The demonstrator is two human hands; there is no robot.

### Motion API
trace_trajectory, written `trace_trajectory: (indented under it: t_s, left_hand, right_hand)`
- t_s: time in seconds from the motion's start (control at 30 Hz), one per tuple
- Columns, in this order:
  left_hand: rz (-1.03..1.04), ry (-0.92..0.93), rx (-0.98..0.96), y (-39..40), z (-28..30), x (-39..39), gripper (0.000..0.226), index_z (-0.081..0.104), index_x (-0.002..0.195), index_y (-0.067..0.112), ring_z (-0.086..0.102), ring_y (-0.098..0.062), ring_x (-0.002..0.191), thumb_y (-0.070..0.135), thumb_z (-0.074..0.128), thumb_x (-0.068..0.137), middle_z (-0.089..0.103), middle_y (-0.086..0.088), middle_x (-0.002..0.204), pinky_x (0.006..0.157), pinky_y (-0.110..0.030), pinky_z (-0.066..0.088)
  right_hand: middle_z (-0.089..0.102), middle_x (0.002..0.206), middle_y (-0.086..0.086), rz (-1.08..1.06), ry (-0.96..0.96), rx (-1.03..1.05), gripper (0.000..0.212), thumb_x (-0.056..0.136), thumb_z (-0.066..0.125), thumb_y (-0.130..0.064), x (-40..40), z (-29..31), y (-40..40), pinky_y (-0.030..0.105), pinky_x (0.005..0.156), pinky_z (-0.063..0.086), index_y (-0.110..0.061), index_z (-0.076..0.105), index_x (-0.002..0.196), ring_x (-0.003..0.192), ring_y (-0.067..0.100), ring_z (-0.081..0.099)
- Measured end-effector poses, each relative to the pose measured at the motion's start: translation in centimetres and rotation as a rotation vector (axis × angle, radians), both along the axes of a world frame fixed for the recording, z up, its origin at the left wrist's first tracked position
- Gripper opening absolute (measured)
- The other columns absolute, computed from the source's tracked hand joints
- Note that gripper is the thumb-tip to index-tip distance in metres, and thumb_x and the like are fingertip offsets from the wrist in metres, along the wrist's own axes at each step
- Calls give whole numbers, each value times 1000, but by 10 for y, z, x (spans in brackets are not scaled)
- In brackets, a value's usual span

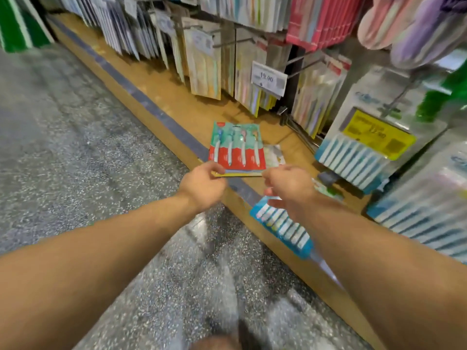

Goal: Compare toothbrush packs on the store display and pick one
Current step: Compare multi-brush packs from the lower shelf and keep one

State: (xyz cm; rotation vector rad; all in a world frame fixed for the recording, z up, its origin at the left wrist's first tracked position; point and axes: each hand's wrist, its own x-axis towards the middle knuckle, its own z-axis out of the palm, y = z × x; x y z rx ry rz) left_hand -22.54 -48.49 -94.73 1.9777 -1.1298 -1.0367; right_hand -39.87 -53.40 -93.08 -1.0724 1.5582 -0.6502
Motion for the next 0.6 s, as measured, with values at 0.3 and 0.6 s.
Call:
trace_trajectory:
  t_s: [0.3, 0.6]
  left_hand:
    - [109, -173, 114, -87, -61, 50, 52, 60, 125, 27, 67, -33, 107, 58, 62, 83, 71, -4, 117, 97, -48, 57]
    - [162, 142, 38, -131, -100, 52, 19, 66, 114, 18, 70, -16, 85, 25, 71, 97, 75, 3, 105, 75, -35, 61]
  right_hand:
    - [77, 94, 3, 20, 157, -31, 18, 84, 64, -34, 32, -74, -63, 47, 90, 61, -20, 72, 91, 92, 30, 73]
    - [55, 87, -9, -109, 133, -98, 14, 92, 68, -28, 45, -102, -107, 21, 81, 33, -22, 66, 104, 91, 16, 50]
